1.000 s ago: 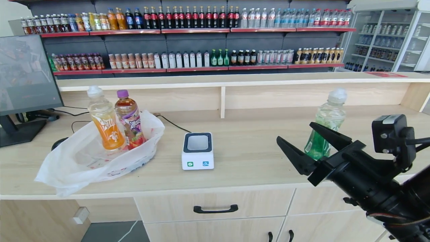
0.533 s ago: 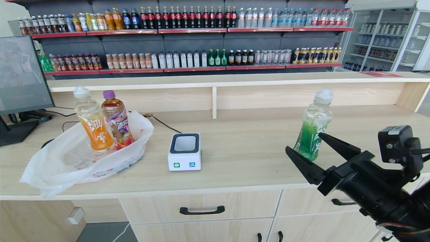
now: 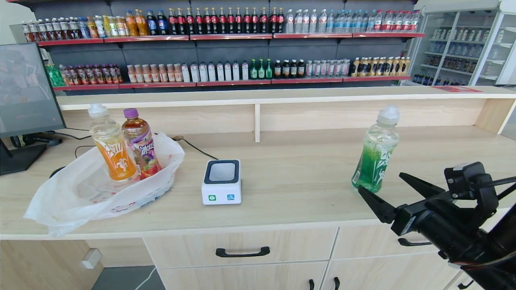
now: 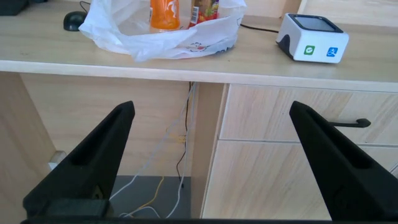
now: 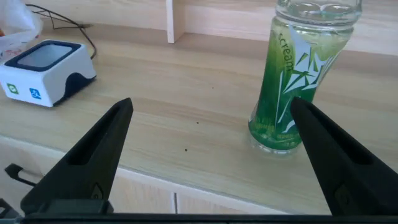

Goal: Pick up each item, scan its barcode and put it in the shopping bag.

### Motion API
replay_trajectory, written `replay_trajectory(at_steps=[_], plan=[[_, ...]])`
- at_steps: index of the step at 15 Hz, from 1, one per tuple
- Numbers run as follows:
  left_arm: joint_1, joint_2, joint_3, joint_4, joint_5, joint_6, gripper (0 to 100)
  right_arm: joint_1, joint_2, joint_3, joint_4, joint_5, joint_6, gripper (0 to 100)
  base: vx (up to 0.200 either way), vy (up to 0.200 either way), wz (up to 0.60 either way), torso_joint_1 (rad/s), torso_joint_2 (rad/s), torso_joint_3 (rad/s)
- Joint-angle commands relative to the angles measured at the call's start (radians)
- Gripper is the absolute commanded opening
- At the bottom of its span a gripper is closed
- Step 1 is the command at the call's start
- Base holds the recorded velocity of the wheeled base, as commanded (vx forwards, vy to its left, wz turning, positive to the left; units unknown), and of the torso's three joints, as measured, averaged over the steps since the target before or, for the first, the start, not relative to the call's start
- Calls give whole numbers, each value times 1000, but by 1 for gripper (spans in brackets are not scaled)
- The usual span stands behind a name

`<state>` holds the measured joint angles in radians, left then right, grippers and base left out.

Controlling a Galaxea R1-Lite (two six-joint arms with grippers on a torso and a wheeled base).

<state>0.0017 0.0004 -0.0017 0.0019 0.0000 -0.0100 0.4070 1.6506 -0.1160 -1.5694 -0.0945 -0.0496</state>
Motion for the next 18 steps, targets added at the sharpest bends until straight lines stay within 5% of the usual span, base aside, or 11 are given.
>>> replay_trajectory(at_steps=[1,9,18], plan=[[0,0,0,0,0,-1,100,-47,74,-27,-1,2,-3,100,0,0,0,0,0,0],[0,0,0,1,0,-2,100,-336,222,-166,-1,272,-99,100,0,0,0,0,0,0],[0,0,0,1,0,-2,100,-346,345,-375,-1,298,-107,100,0,0,0,0,0,0]])
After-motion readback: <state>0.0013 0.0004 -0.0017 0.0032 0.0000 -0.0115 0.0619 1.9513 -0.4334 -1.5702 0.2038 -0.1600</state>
